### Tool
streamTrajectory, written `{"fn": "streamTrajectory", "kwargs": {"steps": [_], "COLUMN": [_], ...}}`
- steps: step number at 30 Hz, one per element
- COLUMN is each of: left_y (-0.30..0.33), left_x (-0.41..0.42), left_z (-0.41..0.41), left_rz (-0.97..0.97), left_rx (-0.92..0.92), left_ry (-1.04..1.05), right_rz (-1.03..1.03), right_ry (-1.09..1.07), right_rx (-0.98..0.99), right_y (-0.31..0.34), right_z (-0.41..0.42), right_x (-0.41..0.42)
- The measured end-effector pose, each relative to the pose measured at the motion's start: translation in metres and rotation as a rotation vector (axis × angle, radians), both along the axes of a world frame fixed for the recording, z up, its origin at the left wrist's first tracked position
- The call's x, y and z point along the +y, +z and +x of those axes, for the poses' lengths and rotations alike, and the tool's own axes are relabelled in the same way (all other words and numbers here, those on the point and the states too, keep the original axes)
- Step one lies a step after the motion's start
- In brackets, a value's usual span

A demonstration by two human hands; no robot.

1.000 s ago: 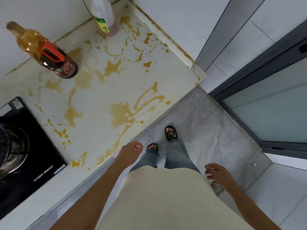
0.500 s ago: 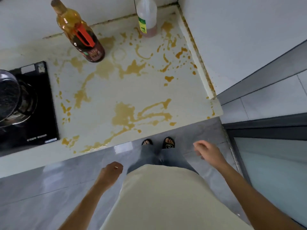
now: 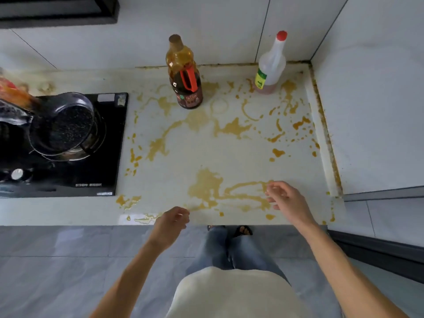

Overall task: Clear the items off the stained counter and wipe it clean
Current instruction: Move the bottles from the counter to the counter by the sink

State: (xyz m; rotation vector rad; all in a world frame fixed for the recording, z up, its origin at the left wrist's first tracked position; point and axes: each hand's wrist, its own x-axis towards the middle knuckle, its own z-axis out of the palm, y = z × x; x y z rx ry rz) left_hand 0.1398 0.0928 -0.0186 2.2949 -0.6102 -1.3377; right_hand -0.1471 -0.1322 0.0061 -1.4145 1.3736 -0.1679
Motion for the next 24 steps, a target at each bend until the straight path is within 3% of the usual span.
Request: {"fn": "streamTrajectory", "kwargs": {"steps": [9,13,19,24], "left_y": [0.041,0.042,0.029,0.011], "left_x": [-0.155,-0.215,-0.272,-0.300], "left_z": [0.076,0.105,0.149,0.172], "left_rz": [-0.305,-0.365,-0.455,-0.574], "left_rx": [-0.083,-0.218,-0.314,-0.337], "left_ry": [0.165,0.227,0.300,0.290], "right_rz": [-0.200,-0.282,-0.418,-0.380], "right_ry": [-0.124,-0.136,-0.167,-0.230], "right_rx": [-0.150,-0.157,-0.116,-0.128], "right_y": [0.027,0.024,0.002,-0.027], "right_z": [0.087,0.115,0.145,0.164], "right_x": [-0.114,-0.171,-0.244,-0.289]}}
